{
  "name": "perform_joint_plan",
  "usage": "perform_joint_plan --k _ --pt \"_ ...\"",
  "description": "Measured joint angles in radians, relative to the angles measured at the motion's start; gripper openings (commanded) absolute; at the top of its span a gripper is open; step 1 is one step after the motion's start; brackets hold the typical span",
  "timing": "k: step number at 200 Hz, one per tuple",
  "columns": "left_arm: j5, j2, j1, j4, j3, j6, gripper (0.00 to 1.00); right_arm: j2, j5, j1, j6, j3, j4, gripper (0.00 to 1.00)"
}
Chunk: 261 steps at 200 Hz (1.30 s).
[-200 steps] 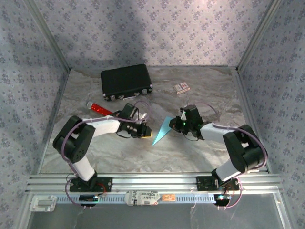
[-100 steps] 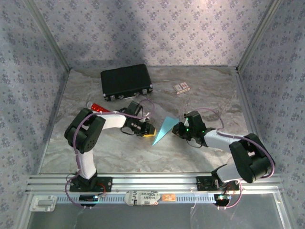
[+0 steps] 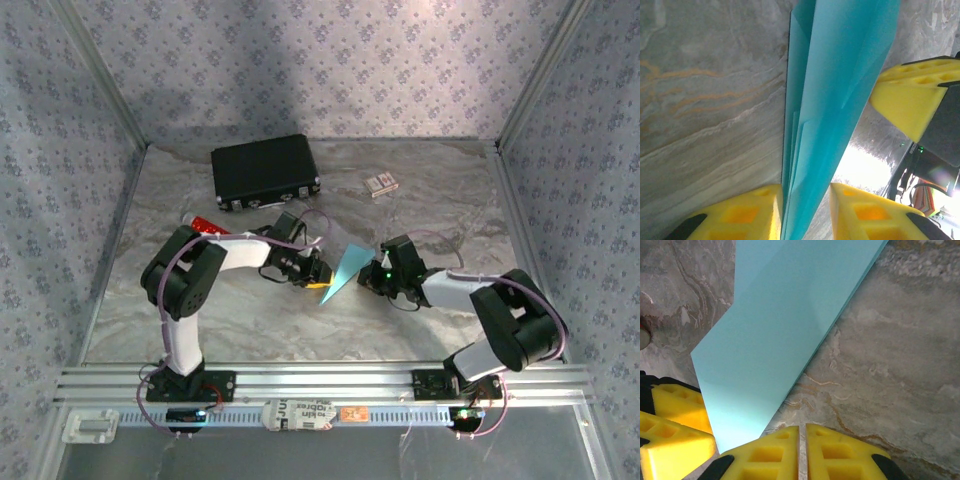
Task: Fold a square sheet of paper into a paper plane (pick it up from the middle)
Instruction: Turn over a paper plane at the center of the table.
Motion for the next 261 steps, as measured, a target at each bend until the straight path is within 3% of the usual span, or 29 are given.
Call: perform_joint_plan --k 110,148,261 --pt "-0.039 0.002 -0.018 -0.049 0.029 0.038 0.33 0.046 -0.023 0.016 0.008 0.002 0.044 0.13" --pt "-0.072 -0.03 -0.015 -0.049 0.03 0.05 0.23 0.048 -0.023 0.016 0.008 0.004 0.044 0.13" --pt "-0.06 0.031 -0.013 -0.052 0.06 0.053 0.28 0.049 -0.022 0.019 0.012 0.006 0.044 0.13"
